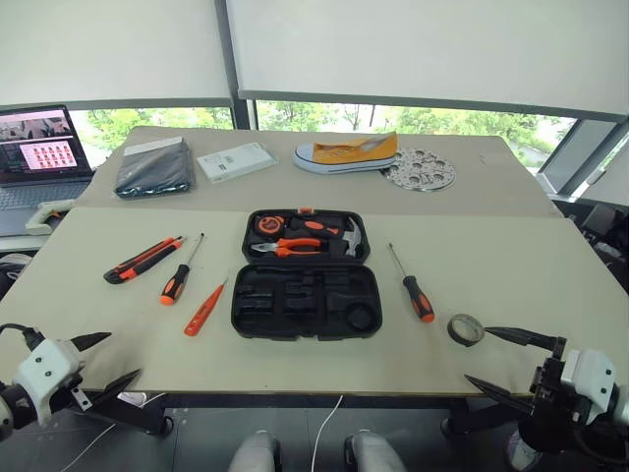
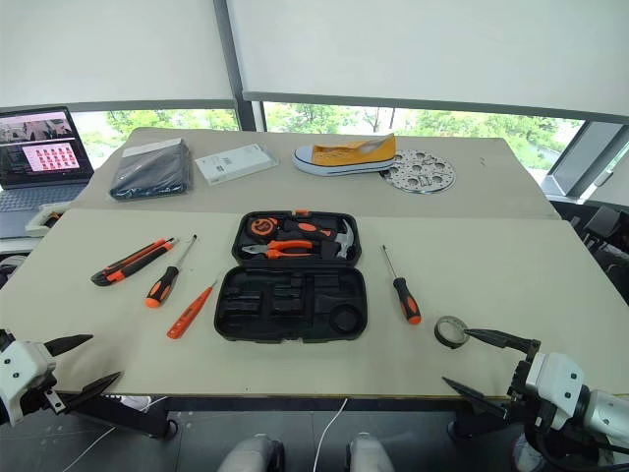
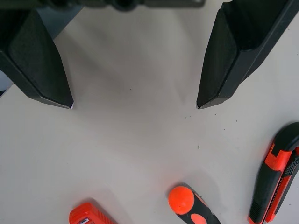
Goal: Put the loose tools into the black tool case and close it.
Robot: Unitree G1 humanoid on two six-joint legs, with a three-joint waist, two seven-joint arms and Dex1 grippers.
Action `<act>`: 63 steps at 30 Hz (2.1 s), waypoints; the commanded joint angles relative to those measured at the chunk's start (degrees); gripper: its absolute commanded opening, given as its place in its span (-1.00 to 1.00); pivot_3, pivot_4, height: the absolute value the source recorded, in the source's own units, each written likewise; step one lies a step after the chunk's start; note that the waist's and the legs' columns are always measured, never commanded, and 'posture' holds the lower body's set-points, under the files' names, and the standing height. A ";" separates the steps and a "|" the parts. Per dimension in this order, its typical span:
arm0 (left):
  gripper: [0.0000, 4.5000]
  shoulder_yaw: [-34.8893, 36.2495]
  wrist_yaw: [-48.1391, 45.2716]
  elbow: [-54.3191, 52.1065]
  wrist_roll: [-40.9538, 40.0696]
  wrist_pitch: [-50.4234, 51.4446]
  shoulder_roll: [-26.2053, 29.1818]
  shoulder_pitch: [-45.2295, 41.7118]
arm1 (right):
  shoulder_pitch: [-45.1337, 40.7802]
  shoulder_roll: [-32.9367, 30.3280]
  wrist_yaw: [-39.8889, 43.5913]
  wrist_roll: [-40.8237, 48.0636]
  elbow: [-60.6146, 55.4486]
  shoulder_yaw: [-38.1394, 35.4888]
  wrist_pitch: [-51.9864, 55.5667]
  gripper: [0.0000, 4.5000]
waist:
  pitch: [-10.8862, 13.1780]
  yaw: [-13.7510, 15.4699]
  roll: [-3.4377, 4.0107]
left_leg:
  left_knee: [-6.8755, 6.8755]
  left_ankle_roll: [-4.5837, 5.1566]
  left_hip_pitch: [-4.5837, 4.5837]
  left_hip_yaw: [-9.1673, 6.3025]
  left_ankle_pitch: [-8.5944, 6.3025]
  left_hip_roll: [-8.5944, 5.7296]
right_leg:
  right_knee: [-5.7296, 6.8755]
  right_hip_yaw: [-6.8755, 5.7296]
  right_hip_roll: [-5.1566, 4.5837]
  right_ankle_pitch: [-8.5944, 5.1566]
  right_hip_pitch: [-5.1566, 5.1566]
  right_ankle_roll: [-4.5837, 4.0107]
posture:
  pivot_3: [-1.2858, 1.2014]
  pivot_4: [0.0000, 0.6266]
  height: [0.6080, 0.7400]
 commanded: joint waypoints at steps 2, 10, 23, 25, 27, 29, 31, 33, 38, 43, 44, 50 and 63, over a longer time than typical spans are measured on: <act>1.00 6.54 -0.29 -1.18 -11.24 14.85 1.84 -1.40 | -0.24 2.07 -1.45 5.53 -7.17 1.27 2.50 0.99 | 0.00 -0.02 -0.02 | 0.00 0.00 0.00 0.00 0.00 0.00 | 0.00 0.00 0.00 0.00 0.00 0.00 | 0.03 -0.52 1.00; 1.00 12.53 13.19 -2.61 -16.56 40.63 0.63 -2.59 | -4.52 5.57 -7.35 15.14 -20.01 2.97 12.63 0.99 | 0.01 -0.73 -0.02 | 0.00 -0.07 0.24 -0.04 -0.04 0.13 | 0.22 0.02 0.00 -0.04 0.05 -0.06 | 0.03 -0.52 1.00; 1.00 -0.90 24.22 -17.42 -19.45 64.56 3.75 -22.15 | -8.32 7.44 -10.51 10.47 -22.89 6.68 12.89 0.99 | -0.09 0.65 -0.55 | 0.02 -0.11 0.16 0.08 -0.05 0.04 | 0.21 -0.10 -0.05 0.00 0.06 -0.05 | 0.03 -0.52 1.00; 1.00 -3.38 27.48 -16.80 -19.12 67.88 2.67 -27.02 | -8.10 7.58 -10.68 10.02 -22.98 7.05 12.89 0.99 | -0.09 0.40 -0.55 | 0.00 0.04 0.15 0.09 0.04 0.05 | 0.23 -0.10 -0.02 0.01 0.04 -0.07 | 0.03 -0.52 1.00; 1.00 -6.87 30.30 -14.72 -18.05 71.17 1.22 -32.26 | -7.94 7.63 -10.82 9.64 -23.11 7.54 12.91 0.99 | -0.09 0.24 -0.56 | 0.00 0.24 0.13 0.08 0.15 0.05 | 0.25 -0.10 0.08 0.15 0.02 0.14 | 0.03 -0.52 1.00; 1.00 -9.97 31.98 -12.14 -16.11 72.97 0.26 -35.79 | -7.94 7.53 -10.93 9.68 -23.22 7.91 13.33 0.99 | -0.09 0.13 -0.55 | -0.01 0.24 0.13 0.09 0.16 0.01 | 0.27 -0.10 0.12 0.18 0.02 0.20 | 0.03 -0.52 1.00; 1.00 -13.24 32.07 -8.90 -13.95 72.14 -0.89 -39.02 | -8.11 7.26 -10.80 9.94 -23.23 8.17 13.81 0.99 | -0.09 -0.14 -0.56 | 0.00 0.24 0.15 0.09 0.16 0.00 | 0.28 -0.10 0.15 0.19 0.02 0.20 | 0.03 -0.52 1.00; 1.00 -15.79 31.57 -6.01 -12.46 71.87 -1.72 -41.85 | -8.33 7.03 -10.63 10.21 -23.23 8.31 14.36 0.99 | -0.09 -0.21 -0.57 | 0.00 0.24 0.15 0.09 0.16 -0.01 | 0.28 -0.09 0.16 0.19 0.03 0.21 | 0.03 -0.52 1.00; 0.77 -19.85 30.96 -1.39 -8.67 70.84 -2.86 -45.64 | -8.94 6.72 -9.87 10.52 -23.25 8.27 14.97 1.00 | -0.10 -0.07 -0.57 | 0.01 0.25 0.16 0.09 0.16 -0.04 | 0.29 -0.08 0.15 0.21 0.05 0.23 | 0.03 -0.52 1.00; 0.06 -18.41 29.43 -1.12 -8.23 68.26 -4.52 -45.44 | -8.96 6.62 -9.82 10.51 -23.55 8.09 15.05 1.00 | -0.11 0.19 -0.56 | 0.01 0.25 0.17 0.09 0.16 -0.06 | 0.29 -0.07 0.12 0.21 0.07 0.23 | 0.03 -0.52 1.00; -0.12 -17.77 29.12 -1.57 -8.30 67.54 -4.59 -45.17 | -8.80 6.59 -9.87 10.52 -23.75 8.03 15.08 1.00 | -0.11 0.34 -0.56 | 0.01 0.25 0.16 0.09 0.17 -0.07 | 0.29 -0.07 0.10 0.21 0.07 0.24 | 0.03 -0.52 1.00; -0.61 -12.36 21.38 -3.92 -10.30 56.02 -4.59 -43.11 | -8.42 6.37 -11.41 11.10 -25.02 6.11 15.60 1.00 | -0.10 0.45 -0.57 | 0.03 0.25 0.03 0.09 0.17 -0.04 | 0.26 -0.06 0.08 0.28 -0.01 0.19 | 0.03 -0.52 1.00; -0.61 -39.10 -13.26 1.27 8.23 14.48 -6.64 -57.21 | -9.94 3.79 -12.22 10.87 -22.76 1.04 17.75 1.00 | -0.11 0.82 -0.57 | 0.21 0.27 -0.14 0.17 0.17 -0.23 | 0.03 0.05 0.08 0.31 0.07 -0.19 | 0.03 -0.52 1.00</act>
